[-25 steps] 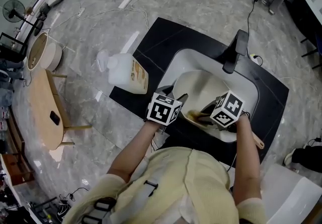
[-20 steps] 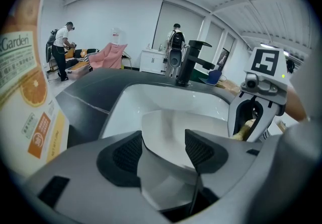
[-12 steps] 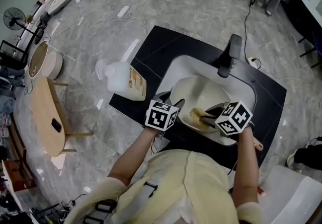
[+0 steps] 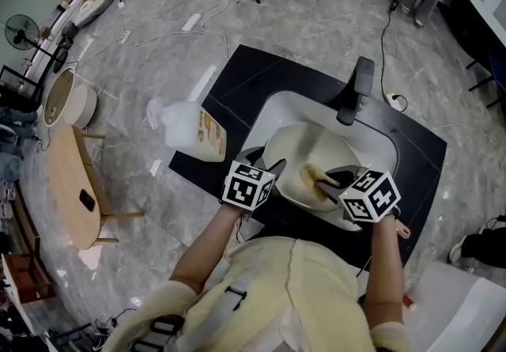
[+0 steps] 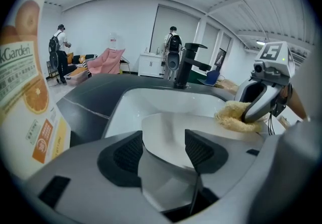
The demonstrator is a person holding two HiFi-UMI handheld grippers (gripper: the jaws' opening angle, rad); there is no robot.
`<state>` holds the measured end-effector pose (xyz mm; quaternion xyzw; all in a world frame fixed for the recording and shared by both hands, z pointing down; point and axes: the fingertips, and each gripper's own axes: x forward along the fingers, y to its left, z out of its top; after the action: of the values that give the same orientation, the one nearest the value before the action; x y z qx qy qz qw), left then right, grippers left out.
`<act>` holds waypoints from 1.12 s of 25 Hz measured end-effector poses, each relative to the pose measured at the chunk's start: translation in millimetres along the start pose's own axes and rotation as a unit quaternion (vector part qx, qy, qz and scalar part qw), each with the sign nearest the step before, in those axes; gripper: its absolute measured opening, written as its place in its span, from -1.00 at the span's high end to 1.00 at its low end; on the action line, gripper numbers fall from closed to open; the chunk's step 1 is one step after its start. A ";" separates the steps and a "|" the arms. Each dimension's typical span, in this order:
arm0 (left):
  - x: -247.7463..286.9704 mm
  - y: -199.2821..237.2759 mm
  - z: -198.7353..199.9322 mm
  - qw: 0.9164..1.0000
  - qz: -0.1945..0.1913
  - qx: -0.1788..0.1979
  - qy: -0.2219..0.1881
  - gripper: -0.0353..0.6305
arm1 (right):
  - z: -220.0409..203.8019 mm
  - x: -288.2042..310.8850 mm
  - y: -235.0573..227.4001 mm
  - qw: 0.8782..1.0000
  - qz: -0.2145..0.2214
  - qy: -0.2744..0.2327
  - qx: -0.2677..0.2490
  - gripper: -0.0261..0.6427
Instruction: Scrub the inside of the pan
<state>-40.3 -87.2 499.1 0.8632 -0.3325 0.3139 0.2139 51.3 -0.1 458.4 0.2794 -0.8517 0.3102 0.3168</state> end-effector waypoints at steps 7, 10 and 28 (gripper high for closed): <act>-20.4 -7.6 26.6 0.999 -0.011 0.019 -0.042 0.09 | 14.5 -12.3 -4.6 0.998 -0.029 -0.053 0.024 0.70; -37.0 -13.3 44.1 0.997 -0.015 0.014 -0.078 0.21 | 22.1 -20.3 -9.5 0.995 -0.055 -0.078 0.032 0.70; -86.0 -41.5 86.3 0.979 -0.089 -0.027 -0.179 0.65 | 33.1 -47.6 -16.8 0.977 -0.136 -0.154 0.054 0.71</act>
<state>-26.5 -70.7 372.2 0.9257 -0.2953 0.1245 0.2010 81.1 -21.1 410.3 0.4533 -0.8264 0.2631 0.2057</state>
